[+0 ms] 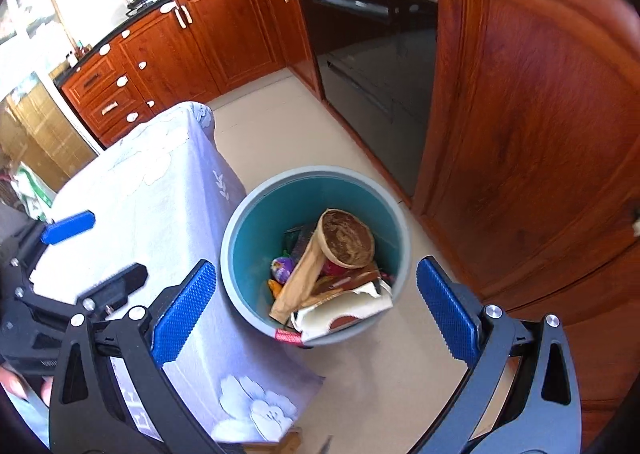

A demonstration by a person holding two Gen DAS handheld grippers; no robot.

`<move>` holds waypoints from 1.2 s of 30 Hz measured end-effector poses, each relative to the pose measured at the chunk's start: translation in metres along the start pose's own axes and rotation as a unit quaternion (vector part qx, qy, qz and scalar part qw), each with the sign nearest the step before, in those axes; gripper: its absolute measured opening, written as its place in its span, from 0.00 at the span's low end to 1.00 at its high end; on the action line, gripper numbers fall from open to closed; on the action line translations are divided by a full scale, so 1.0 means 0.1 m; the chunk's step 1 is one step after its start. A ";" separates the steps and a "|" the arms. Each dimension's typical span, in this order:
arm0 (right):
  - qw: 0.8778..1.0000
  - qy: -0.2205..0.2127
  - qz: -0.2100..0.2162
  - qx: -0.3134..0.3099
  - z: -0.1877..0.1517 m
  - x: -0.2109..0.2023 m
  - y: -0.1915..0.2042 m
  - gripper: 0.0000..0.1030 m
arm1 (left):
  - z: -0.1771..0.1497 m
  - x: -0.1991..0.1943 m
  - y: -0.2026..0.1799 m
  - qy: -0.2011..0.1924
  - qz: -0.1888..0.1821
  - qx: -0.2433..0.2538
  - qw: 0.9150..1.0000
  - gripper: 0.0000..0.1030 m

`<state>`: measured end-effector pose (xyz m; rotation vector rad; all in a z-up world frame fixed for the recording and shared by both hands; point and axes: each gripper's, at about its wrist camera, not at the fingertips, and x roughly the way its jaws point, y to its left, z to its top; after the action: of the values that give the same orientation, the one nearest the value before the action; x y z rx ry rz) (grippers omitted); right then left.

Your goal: Collect trash

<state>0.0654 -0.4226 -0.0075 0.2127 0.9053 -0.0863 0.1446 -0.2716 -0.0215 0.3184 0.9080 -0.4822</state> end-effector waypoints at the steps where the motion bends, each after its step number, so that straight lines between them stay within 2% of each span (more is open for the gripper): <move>1: 1.000 -0.005 -0.003 -0.006 -0.03 -0.06 0.03 0.94 | -0.03 -0.05 0.01 -0.003 -0.001 -0.002 1.000 0.96; 5: 0.999 -0.020 -0.022 -0.027 -0.16 -0.27 0.15 0.94 | -0.16 -0.23 0.05 -0.011 0.000 -0.010 1.000 0.96; 15: 0.997 -0.027 -0.026 -0.061 -0.55 -0.59 0.39 0.94 | -0.53 -0.63 0.23 -0.037 0.016 -0.055 0.998 0.96; 20: 0.996 -0.020 -0.030 -0.086 -0.69 -0.61 0.52 0.94 | -0.68 -0.73 0.31 -0.038 0.025 -0.076 0.996 0.96; 27: 0.995 -0.006 -0.020 -0.092 -0.82 -0.57 0.63 0.94 | -0.78 -0.79 0.33 -0.036 0.035 -0.079 0.996 0.96; 36: 0.994 -0.006 -0.025 -0.103 -0.81 -0.58 0.69 0.94 | -0.79 -0.81 0.34 -0.038 0.039 -0.079 0.995 0.96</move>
<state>-0.0217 -0.3388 -0.0005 -0.0015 0.9005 -0.0401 0.0671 -0.1856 0.0009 0.1894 0.8501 -0.3461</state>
